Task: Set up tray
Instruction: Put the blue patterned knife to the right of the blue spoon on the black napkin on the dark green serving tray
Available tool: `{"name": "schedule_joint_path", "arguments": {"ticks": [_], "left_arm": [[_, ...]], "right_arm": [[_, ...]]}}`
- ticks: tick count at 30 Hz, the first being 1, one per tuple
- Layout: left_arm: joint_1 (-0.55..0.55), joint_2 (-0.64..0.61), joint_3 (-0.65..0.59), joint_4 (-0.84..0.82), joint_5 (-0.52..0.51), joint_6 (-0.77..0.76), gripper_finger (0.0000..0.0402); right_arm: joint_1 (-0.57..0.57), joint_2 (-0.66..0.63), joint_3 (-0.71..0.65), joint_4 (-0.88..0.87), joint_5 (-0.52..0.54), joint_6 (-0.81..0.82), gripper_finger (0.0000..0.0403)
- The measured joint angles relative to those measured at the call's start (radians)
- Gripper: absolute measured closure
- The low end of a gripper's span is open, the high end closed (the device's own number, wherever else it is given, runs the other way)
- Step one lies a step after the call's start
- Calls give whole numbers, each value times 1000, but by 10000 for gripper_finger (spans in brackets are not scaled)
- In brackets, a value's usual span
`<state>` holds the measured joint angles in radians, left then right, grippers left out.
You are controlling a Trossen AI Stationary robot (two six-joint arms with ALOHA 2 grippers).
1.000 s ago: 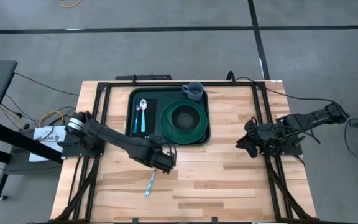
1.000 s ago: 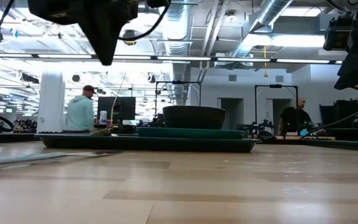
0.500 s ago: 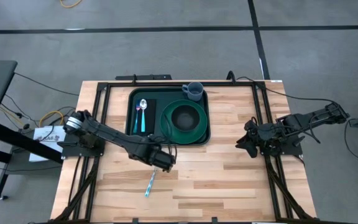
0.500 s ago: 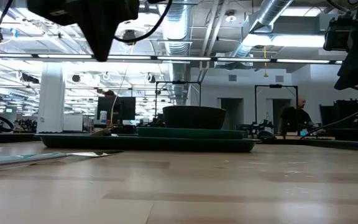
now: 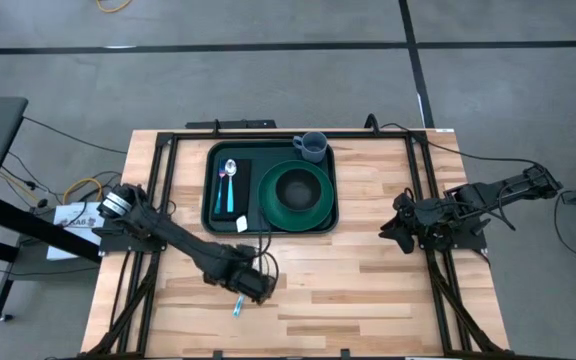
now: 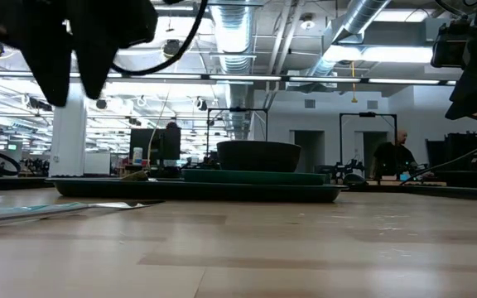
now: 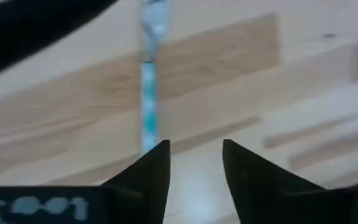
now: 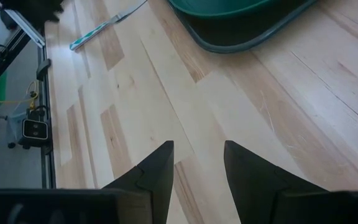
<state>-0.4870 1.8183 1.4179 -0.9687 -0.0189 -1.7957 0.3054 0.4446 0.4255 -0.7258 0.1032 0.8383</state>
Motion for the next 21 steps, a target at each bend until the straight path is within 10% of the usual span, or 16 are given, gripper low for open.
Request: {"name": "schedule_joint_path", "arguments": {"ticks": [21], "left_arm": [[-56, 67, -155, 195, 41, -121, 285]], "right_arm": [[0, 0, 0, 0, 2, 1, 269]]}}
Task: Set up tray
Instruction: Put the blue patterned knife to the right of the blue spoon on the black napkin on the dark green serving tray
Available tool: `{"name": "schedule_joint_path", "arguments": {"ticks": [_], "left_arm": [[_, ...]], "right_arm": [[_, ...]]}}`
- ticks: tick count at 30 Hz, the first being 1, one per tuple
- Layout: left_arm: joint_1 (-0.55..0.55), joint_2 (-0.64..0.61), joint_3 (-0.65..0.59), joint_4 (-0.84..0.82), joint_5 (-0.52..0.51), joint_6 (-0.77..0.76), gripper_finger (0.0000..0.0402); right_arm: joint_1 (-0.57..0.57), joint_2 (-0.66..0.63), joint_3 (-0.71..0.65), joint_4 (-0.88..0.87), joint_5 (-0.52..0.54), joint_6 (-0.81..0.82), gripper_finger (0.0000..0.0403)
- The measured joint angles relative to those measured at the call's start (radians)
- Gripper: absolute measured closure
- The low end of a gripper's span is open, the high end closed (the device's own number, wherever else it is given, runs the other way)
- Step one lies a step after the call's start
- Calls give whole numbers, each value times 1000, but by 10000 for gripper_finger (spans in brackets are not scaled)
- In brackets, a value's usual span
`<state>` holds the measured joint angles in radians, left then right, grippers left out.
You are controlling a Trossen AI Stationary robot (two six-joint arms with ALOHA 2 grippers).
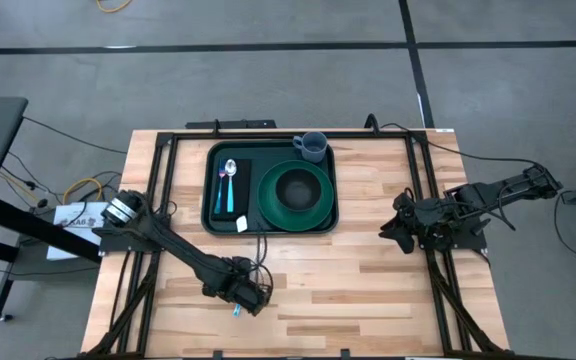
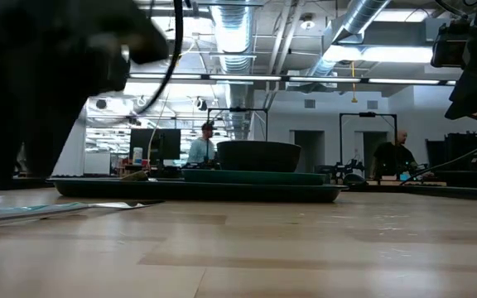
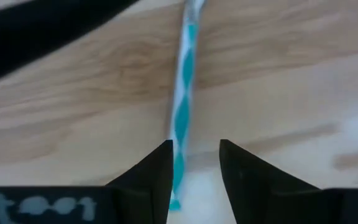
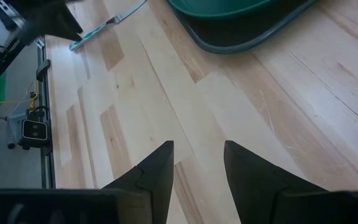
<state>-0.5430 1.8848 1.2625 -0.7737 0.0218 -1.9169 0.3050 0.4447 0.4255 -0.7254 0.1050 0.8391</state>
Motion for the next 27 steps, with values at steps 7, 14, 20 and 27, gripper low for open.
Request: {"name": "schedule_joint_path", "arguments": {"ticks": [7, 14, 20, 27], "left_arm": [[2, 103, 5, 33, 71, 34, 285], [1, 115, 14, 8, 68, 35, 297], [-8, 121, 60, -50, 65, 95, 376], [-72, 133, 141, -162, 84, 78, 383]], "right_arm": [[0, 0, 0, 0, 1, 1, 269], [0, 0, 0, 0, 1, 9, 269], [0, 0, 0, 0, 0, 8, 269], [0, 0, 0, 0, 0, 1, 269]]}}
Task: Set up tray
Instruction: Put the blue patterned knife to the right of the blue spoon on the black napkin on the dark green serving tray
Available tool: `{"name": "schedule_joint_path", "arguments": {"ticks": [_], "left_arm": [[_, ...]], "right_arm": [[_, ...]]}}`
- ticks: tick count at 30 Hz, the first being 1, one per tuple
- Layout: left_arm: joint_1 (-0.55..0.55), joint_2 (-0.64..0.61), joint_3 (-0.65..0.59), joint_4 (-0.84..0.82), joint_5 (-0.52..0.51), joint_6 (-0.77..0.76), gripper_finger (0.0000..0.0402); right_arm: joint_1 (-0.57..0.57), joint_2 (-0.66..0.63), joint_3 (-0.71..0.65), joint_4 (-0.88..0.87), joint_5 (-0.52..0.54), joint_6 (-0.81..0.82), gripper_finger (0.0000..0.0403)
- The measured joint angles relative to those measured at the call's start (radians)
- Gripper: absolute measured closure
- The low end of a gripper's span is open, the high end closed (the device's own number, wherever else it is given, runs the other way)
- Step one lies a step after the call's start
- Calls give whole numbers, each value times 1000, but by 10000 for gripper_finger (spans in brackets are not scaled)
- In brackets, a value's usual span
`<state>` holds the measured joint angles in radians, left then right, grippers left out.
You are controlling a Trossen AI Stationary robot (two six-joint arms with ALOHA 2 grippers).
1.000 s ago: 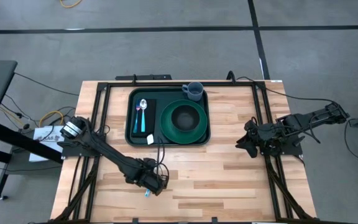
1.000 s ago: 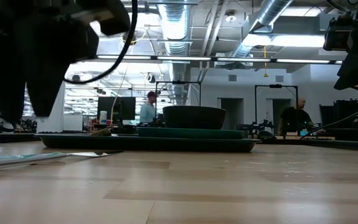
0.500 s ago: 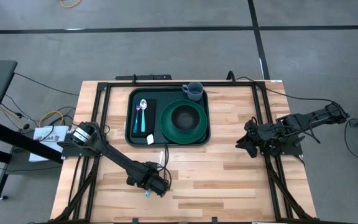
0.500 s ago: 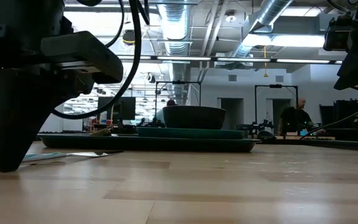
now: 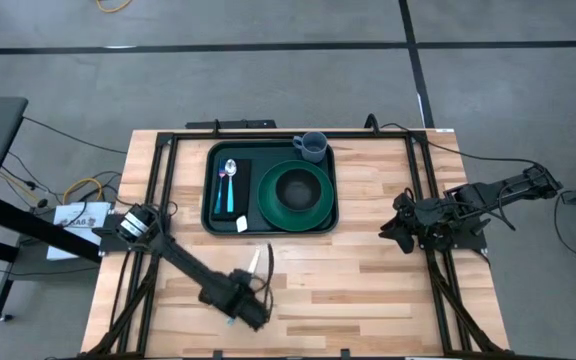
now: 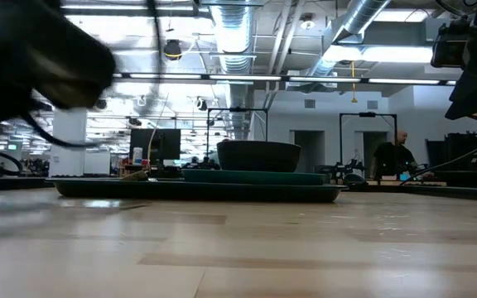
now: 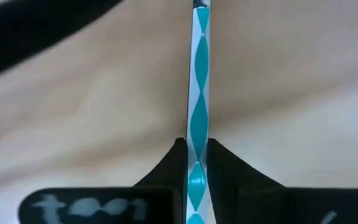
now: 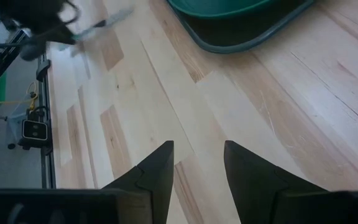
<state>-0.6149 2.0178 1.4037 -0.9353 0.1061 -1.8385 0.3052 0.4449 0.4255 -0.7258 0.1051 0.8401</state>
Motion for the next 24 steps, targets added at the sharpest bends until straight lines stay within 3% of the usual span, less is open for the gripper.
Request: {"name": "schedule_joint_path", "arguments": {"ticks": [4, 13, 17, 24], "left_arm": [[-54, -5, 109, -148, -32, -83, 383], [-81, -8, 337, -465, -271, -314, 383], [0, -40, 355, -548, -334, -265, 383], [212, -148, 355, -638, -517, -32, 383]], "right_arm": [[0, 0, 0, 0, -1, -1, 269], [0, 0, 0, 0, -2, -2, 269], [0, 0, 0, 0, -3, -2, 269], [0, 0, 0, 0, -14, -1, 269]]}}
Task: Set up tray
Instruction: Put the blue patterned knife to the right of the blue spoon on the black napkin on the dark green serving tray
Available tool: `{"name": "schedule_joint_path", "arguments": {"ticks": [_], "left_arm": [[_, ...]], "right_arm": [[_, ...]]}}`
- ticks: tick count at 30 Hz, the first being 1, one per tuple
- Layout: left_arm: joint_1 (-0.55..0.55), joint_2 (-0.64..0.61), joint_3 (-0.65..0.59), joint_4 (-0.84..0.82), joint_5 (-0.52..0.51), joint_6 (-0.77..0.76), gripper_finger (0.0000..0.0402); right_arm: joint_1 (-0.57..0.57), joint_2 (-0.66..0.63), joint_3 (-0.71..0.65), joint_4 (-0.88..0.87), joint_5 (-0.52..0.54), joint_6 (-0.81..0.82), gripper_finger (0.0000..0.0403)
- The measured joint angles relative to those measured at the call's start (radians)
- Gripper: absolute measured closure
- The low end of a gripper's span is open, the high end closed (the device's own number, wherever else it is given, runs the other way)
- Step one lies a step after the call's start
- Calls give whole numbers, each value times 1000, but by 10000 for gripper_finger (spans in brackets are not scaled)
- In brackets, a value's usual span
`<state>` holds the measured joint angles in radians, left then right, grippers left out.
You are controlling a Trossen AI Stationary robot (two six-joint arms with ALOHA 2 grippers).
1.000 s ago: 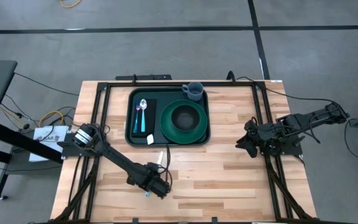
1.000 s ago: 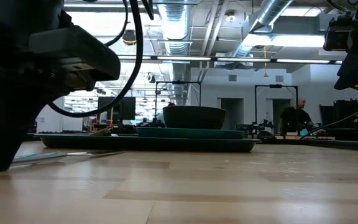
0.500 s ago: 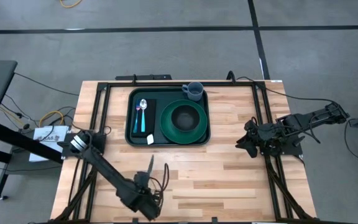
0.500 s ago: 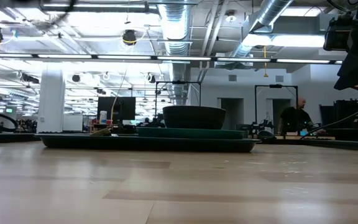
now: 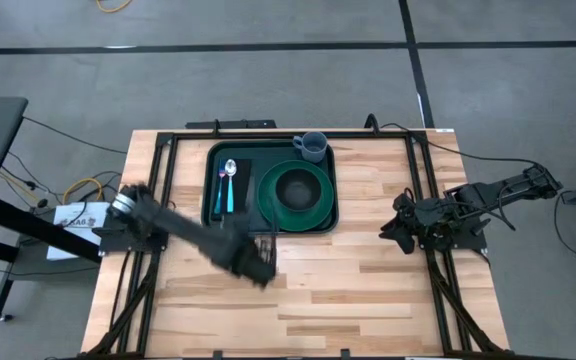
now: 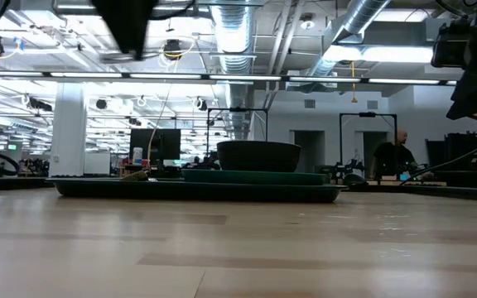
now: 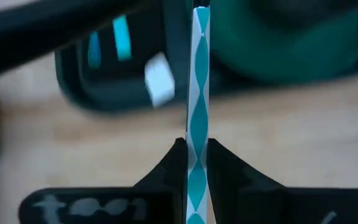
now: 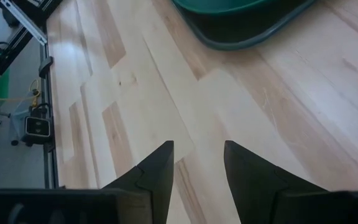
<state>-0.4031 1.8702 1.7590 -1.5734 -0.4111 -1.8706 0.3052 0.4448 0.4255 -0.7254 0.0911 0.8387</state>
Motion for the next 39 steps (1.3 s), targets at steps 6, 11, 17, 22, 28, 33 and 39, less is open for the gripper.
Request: {"name": "schedule_joint_path", "arguments": {"ticks": [6, 11, 17, 22, 28, 33, 39], "left_arm": [[219, -145, -82, 28, -17, 275, 383], [397, -241, -239, 152, 83, 474, 383], [573, -286, -521, 503, 245, 641, 383], [654, -279, -687, 665, 326, 678, 383], [714, -280, -805, 794, 377, 702, 383], [741, -280, -821, 860, 380, 720, 383], [783, -280, -821, 886, 381, 751, 383]], "right_arm": [[0, 0, 0, -29, -11, -8, 269], [0, 0, 0, -87, -7, -8, 269], [0, 0, 0, -90, -7, -8, 269], [0, 0, 0, -90, -7, 14, 269], [0, 0, 0, -90, -9, 25, 269], [0, 0, 0, -90, -11, 1, 269], [0, 0, 0, -90, -11, -2, 269]]}}
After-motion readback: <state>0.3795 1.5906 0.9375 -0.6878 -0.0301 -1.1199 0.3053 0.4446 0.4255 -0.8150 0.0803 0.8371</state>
